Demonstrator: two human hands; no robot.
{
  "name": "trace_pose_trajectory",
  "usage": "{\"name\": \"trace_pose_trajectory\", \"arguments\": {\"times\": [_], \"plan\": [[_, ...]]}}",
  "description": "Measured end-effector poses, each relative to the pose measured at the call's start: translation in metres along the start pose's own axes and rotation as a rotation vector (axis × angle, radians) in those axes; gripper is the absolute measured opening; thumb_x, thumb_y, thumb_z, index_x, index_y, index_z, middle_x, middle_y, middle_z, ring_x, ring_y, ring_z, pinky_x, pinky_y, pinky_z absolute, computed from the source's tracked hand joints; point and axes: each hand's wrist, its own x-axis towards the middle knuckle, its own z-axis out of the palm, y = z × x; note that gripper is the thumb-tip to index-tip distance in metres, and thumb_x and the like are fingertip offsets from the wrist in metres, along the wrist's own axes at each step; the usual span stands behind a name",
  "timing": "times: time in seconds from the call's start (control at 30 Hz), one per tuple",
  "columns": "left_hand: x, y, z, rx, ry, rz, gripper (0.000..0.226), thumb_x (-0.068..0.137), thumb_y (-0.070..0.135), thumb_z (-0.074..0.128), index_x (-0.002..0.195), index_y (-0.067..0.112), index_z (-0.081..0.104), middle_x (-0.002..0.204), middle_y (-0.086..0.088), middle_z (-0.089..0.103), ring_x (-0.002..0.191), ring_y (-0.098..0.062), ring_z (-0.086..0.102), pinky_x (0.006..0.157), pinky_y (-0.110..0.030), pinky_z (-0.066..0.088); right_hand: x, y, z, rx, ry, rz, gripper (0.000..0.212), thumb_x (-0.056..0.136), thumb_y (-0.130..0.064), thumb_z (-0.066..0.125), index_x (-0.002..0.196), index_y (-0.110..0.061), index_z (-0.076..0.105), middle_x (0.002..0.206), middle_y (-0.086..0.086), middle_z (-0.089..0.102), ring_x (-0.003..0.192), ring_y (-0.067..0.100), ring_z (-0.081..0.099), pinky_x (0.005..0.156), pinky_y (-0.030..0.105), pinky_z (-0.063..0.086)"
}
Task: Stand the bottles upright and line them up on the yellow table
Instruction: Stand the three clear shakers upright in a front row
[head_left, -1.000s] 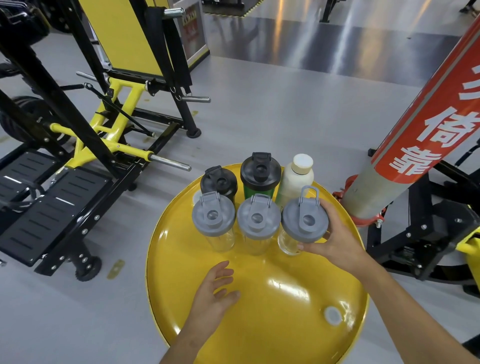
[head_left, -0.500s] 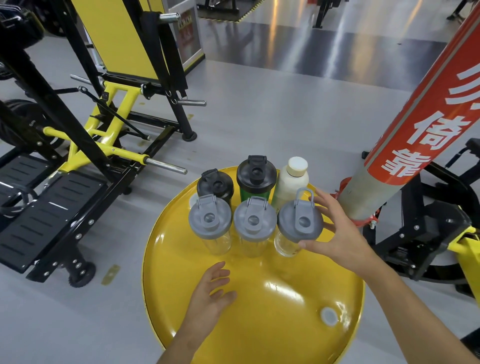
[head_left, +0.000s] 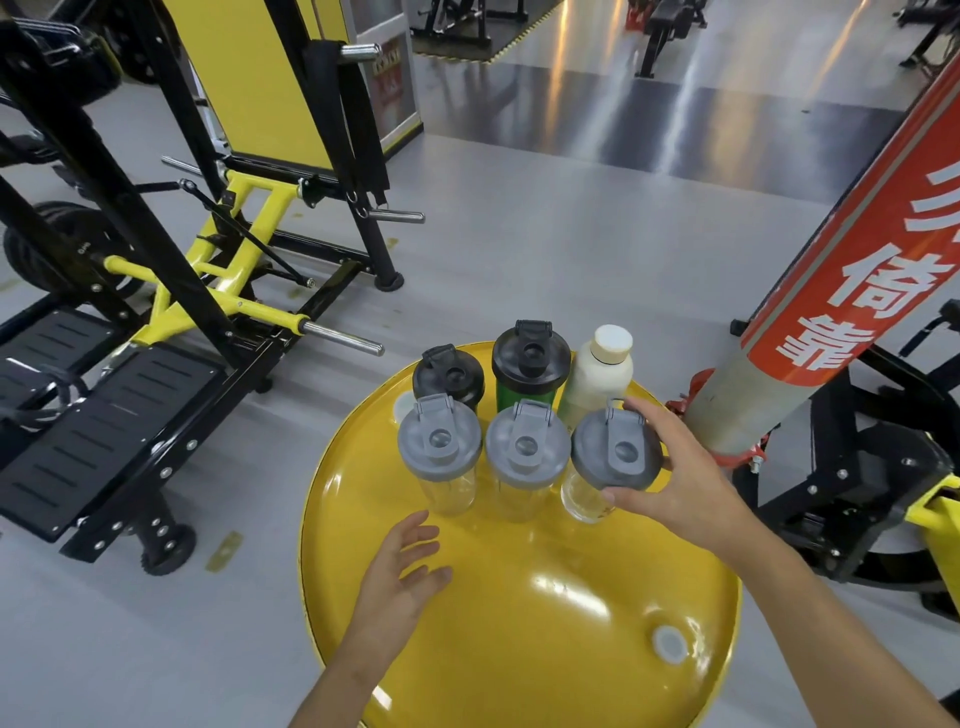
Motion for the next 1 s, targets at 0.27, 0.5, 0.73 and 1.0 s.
{"name": "trace_pose_trajectory", "arguments": {"times": [0.27, 0.5, 0.73, 1.0], "plan": [[0.006, 0.008, -0.006, -0.009, 0.018, 0.018, 0.061, 0.084, -0.001, 0.075, 0.134, 0.028, 0.055, 0.125, 0.003, 0.065, 0.115, -0.008, 0.063, 0.101, -0.042, 0.052, 0.000, 0.002, 0.002, 0.044, -0.002, 0.029, 0.100, 0.065, -0.030, 0.095, 0.147, -0.038, 0.039, 0.143, -0.013, 0.050, 0.131, 0.011, 0.049, 0.106, 0.043, 0.049], [0.024, 0.036, -0.021, 0.006, 0.057, 0.095, 0.060, 0.085, -0.004, 0.070, 0.134, 0.028, 0.055, 0.123, 0.007, 0.065, 0.114, -0.004, 0.063, 0.086, -0.026, 0.054, -0.001, -0.001, -0.001, 0.052, -0.016, 0.046, 0.108, 0.057, -0.047, 0.092, 0.150, -0.039, 0.037, 0.146, -0.015, 0.048, 0.133, 0.010, 0.048, 0.108, 0.042, 0.047], [0.060, 0.081, -0.040, 0.061, 0.158, 0.201, 0.065, 0.084, -0.016, 0.052, 0.130, 0.030, 0.056, 0.126, 0.008, 0.062, 0.119, -0.008, 0.061, 0.071, -0.017, 0.054, -0.002, -0.024, -0.022, -0.107, -0.013, -0.034, 0.102, 0.065, -0.043, 0.091, 0.150, -0.042, 0.035, 0.150, -0.018, 0.043, 0.138, 0.005, 0.040, 0.111, 0.035, 0.035], [0.098, 0.142, -0.032, 0.088, 0.167, 0.313, 0.051, 0.088, -0.009, 0.060, 0.133, 0.015, 0.057, 0.134, -0.004, 0.061, 0.124, -0.017, 0.057, 0.086, -0.018, 0.047, -0.001, -0.057, -0.025, -0.167, -0.015, -0.109, 0.072, 0.081, -0.042, 0.079, 0.143, -0.044, 0.043, 0.141, -0.028, 0.047, 0.135, -0.004, 0.042, 0.109, 0.031, 0.038]]}}
